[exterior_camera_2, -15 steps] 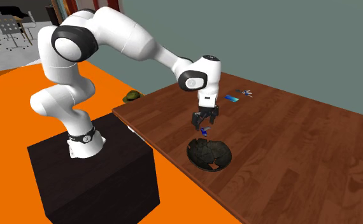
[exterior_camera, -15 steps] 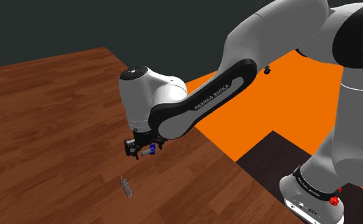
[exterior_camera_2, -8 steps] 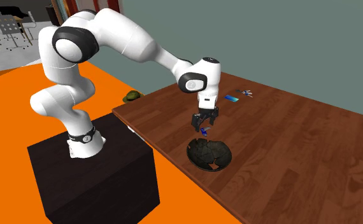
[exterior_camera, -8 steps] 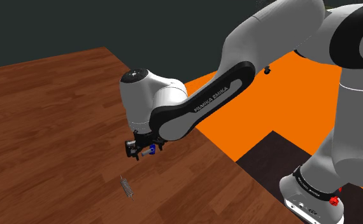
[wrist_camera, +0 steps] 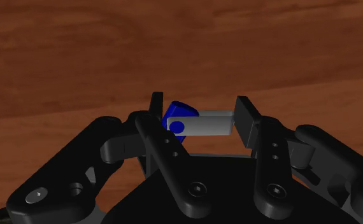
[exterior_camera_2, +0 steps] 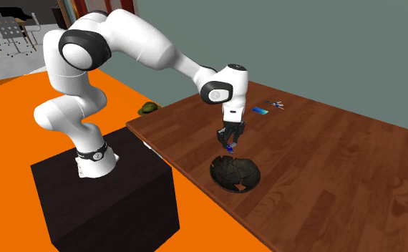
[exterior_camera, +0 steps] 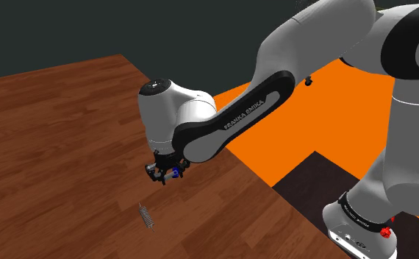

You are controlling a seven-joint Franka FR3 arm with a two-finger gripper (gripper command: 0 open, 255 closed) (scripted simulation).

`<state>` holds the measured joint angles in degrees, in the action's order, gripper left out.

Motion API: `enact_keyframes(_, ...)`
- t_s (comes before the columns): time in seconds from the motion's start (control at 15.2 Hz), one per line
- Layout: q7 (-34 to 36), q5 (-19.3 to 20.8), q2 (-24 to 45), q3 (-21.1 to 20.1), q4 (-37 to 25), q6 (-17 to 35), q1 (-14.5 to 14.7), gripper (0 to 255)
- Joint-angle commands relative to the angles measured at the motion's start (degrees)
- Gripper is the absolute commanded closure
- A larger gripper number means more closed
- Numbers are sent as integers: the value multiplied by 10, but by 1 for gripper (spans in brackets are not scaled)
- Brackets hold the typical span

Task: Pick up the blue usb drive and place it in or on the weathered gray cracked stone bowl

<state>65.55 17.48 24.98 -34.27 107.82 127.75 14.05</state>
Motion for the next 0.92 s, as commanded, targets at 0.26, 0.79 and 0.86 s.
enact_keyframes(0.26, -5, -7, -8, -4, -3, -12, -3, 255)
enact_keyframes(0.79, -21, -33, -41, -18, -25, -60, -13, 255)
enact_keyframes(0.86, -23, -36, -44, -19, -28, -66, -14, 255)
